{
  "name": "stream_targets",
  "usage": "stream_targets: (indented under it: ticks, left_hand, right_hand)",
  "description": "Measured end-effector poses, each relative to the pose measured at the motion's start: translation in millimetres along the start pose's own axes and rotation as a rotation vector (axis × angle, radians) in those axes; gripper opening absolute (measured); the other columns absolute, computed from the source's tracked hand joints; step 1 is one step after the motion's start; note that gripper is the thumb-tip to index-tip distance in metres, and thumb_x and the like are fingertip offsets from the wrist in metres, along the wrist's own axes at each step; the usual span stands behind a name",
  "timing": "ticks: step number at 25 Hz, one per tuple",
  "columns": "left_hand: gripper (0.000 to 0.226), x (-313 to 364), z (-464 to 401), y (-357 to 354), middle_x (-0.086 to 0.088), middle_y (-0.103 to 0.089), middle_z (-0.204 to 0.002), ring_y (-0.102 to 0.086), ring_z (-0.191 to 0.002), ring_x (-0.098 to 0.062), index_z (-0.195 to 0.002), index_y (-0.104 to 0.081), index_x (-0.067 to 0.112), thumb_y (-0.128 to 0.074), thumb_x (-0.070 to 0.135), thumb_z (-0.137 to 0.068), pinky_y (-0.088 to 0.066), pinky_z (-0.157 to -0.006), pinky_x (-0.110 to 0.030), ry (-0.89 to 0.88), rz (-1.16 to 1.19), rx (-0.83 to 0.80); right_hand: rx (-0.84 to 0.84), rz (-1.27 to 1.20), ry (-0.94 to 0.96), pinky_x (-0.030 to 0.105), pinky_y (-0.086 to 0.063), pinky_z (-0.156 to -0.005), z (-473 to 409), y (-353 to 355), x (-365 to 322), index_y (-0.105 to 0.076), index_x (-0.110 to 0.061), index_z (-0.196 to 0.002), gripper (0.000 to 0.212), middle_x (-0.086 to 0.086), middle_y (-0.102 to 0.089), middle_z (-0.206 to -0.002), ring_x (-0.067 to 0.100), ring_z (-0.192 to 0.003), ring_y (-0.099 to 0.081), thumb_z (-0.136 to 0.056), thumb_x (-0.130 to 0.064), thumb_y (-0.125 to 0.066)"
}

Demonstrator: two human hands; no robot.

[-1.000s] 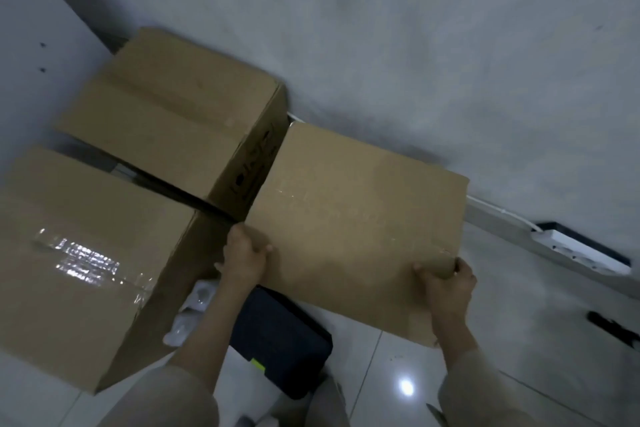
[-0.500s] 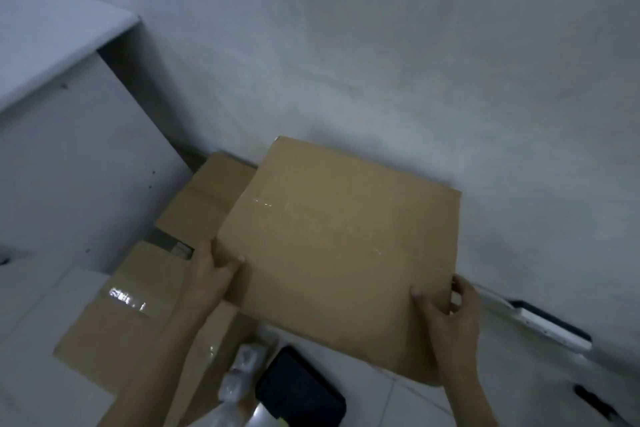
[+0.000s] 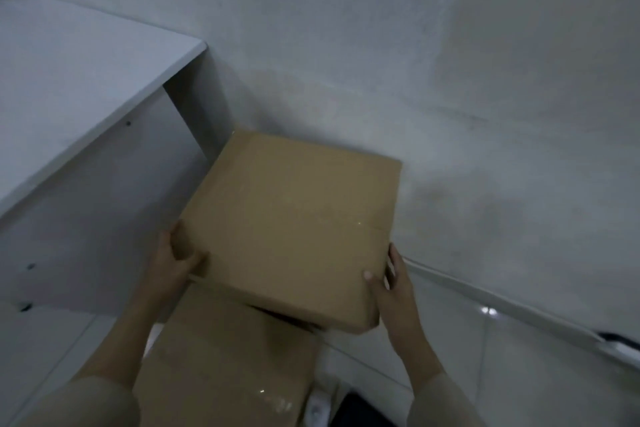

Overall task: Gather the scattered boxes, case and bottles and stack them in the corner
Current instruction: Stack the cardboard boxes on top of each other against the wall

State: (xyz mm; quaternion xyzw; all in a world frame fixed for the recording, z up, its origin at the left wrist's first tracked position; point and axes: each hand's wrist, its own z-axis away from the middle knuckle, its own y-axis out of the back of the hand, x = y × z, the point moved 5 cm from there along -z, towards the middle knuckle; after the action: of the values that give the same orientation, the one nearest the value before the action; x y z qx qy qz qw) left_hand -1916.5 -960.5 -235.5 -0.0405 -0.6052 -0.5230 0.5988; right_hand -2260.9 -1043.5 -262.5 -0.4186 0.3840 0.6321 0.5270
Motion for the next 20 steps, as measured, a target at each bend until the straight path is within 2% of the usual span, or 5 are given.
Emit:
stream_targets:
  ticks: [2,5,9,14,20]
  left_hand:
    - [0.068,-13.7,-19.6,10.9,-0.023,-0.036,-0.141,-0.037,-0.130,-0.036,-0.137,-0.031,-0.002,-0.067,0.006,-0.080,-0.035,-0.107,-0.045,-0.024,-0.004,0.072]
    - [0.070,-26.5,-33.7,6.5,-0.024,-0.035,-0.142,-0.043,-0.126,-0.032,-0.136,-0.020,-0.002,-0.064,0.007,-0.083,-0.038,-0.106,-0.049,0.091,0.241,0.132]
    - [0.083,-34.3,-59.3,-4.8,-0.014,-0.022,-0.154,-0.037,-0.135,-0.031,-0.145,0.005,0.008,-0.057,0.013,-0.089,-0.038,-0.105,-0.057,0.149,0.478,-0.004]
    - [0.091,-32.7,-86.6,0.6,-0.012,-0.019,-0.156,-0.034,-0.137,-0.031,-0.147,0.013,0.019,-0.057,0.013,-0.089,-0.043,-0.100,-0.056,0.139,0.513,-0.023]
    - [0.084,-46.3,-79.7,3.6,-0.006,-0.013,-0.158,-0.028,-0.141,-0.025,-0.145,0.020,0.025,-0.047,0.028,-0.094,-0.032,-0.111,-0.051,0.087,0.424,-0.071]
  right_hand:
    - [0.025,-0.065,0.001,0.025,-0.048,-0.095,-4.8,-29.8,-1.2,-0.025,-0.014,-0.145,0.062,0.001,-0.039,-0.146,0.015,-0.123,-0.046,-0.090,0.000,-0.051]
    - [0.041,-0.062,-0.069,0.039,-0.048,-0.093,-1.1,-55.0,3.8,-0.015,-0.033,-0.147,0.060,-0.006,-0.031,-0.150,0.017,-0.125,-0.044,-0.095,-0.026,-0.045]
    - [0.057,-0.033,-0.191,0.034,-0.055,-0.053,7.0,-73.8,8.6,-0.007,-0.052,-0.141,0.055,-0.011,-0.034,-0.143,0.018,-0.103,-0.052,-0.093,-0.050,-0.033]
    - [0.085,-0.092,-0.221,0.037,-0.055,-0.047,5.3,-91.4,9.8,-0.005,-0.054,-0.140,0.057,-0.010,-0.028,-0.150,0.022,-0.107,-0.050,-0.091,-0.056,-0.033]
    - [0.125,-0.149,-0.247,0.047,-0.056,-0.063,6.9,-84.6,19.6,-0.021,-0.050,-0.139,0.056,-0.007,-0.035,-0.146,0.029,-0.123,-0.045,-0.087,-0.061,-0.039]
